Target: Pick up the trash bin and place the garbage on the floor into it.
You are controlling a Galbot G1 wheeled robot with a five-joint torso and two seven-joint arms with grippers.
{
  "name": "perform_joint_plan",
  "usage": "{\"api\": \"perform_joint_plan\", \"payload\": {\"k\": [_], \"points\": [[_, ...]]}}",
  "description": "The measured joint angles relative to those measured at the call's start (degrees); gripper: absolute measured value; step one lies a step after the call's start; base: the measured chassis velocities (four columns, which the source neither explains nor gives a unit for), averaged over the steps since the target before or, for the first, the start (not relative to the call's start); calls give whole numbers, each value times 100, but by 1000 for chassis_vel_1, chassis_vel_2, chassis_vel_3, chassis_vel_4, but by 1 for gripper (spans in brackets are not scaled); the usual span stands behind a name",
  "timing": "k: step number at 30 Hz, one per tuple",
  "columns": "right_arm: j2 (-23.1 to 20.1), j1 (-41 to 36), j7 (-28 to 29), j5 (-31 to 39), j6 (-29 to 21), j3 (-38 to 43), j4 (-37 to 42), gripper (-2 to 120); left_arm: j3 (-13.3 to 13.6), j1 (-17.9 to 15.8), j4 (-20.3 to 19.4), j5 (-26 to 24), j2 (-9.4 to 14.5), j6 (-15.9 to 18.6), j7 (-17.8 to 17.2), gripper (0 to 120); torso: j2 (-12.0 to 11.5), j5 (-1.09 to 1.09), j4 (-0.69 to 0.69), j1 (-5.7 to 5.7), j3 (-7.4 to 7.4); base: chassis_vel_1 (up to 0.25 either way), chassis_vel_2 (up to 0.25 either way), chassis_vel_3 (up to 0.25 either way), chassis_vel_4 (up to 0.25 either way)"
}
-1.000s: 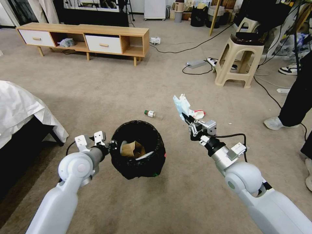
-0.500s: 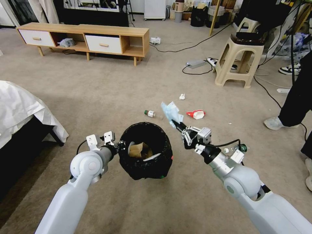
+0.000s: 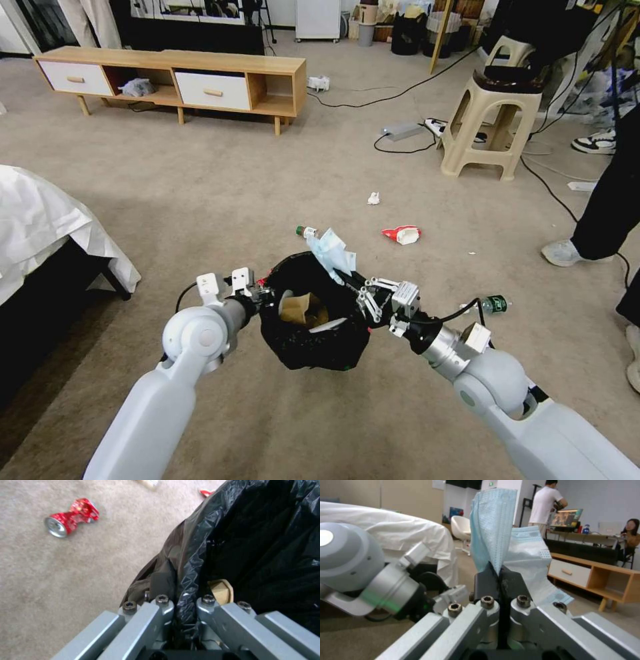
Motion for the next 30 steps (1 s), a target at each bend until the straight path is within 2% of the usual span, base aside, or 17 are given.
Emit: {"api": "perform_joint_plan", "payload": {"k": [13,30], "points": [[-110,-104,-7,-62,39,-55,-35,0,342,-57,66,125,-111,0,-28,0,0,0,0,0,0,0,0,0,0],[-68,-10,174,-106,34,-169,-148,0,228,8,2,176,-62,0,1,0,1,-1,0,0,0,0,0,0,0]]}}
